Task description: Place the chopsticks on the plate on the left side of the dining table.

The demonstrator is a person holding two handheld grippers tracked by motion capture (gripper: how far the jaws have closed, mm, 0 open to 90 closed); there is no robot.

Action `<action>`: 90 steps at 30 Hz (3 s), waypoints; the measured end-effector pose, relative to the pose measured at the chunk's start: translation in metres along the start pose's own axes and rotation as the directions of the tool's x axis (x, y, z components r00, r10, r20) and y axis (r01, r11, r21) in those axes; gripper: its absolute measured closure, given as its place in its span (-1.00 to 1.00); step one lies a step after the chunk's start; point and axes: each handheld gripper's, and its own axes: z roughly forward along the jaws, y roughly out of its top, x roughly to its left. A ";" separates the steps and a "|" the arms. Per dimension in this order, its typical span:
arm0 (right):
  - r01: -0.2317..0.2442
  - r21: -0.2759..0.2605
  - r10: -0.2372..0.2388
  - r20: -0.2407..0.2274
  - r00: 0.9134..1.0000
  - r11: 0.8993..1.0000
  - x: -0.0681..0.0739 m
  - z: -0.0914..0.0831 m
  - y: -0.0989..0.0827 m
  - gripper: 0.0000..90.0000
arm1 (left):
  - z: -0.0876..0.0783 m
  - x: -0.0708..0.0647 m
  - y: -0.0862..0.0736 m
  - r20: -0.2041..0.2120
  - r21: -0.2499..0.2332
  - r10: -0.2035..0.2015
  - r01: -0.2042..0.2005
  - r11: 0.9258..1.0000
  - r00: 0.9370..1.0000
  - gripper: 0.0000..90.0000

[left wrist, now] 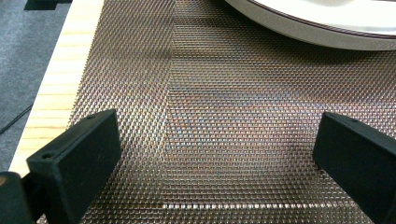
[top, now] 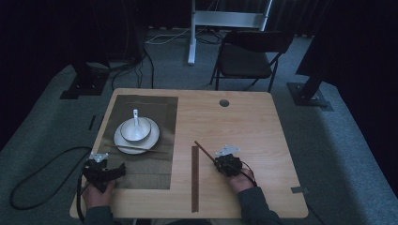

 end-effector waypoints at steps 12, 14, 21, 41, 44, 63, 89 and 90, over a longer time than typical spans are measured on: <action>0.012 0.001 -0.012 0.019 1.000 1.000 0.002 0.000 0.000 0.87 | 0.000 0.000 0.000 0.000 0.000 0.000 0.000 1.000 1.000 -0.97; 0.016 -0.001 -0.016 0.023 1.000 1.000 0.003 0.000 0.000 0.86 | 0.000 0.000 0.000 0.000 0.000 0.000 0.000 1.000 1.000 -0.97; 0.024 0.000 -0.024 0.031 0.999 1.000 0.004 0.000 0.000 0.87 | 0.000 0.000 0.000 0.000 0.000 0.000 0.000 1.000 1.000 -0.97; 0.036 -0.031 -0.035 0.042 0.999 0.999 0.004 -0.007 0.003 0.87 | 0.000 0.000 0.000 0.000 0.000 0.000 0.000 1.000 1.000 -0.97; 0.035 -0.035 -0.033 0.042 0.999 0.999 0.005 -0.008 0.004 0.87 | 0.000 0.000 0.000 0.000 0.000 0.000 0.000 1.000 1.000 -0.97; 0.064 -0.068 -0.063 0.026 0.998 0.996 0.013 -0.017 0.010 0.87 | 0.000 0.000 0.000 0.000 0.000 0.000 0.000 1.000 1.000 -0.97; 0.125 -0.110 -0.128 -0.017 0.992 0.986 0.032 -0.029 0.021 0.87 | 0.000 0.000 0.000 0.000 0.000 0.000 0.000 1.000 1.000 -0.97; 0.131 -0.113 -0.134 -0.018 0.991 0.985 0.033 -0.030 0.021 0.87 | 0.000 0.000 0.000 0.000 0.000 0.000 0.000 1.000 1.000 -0.97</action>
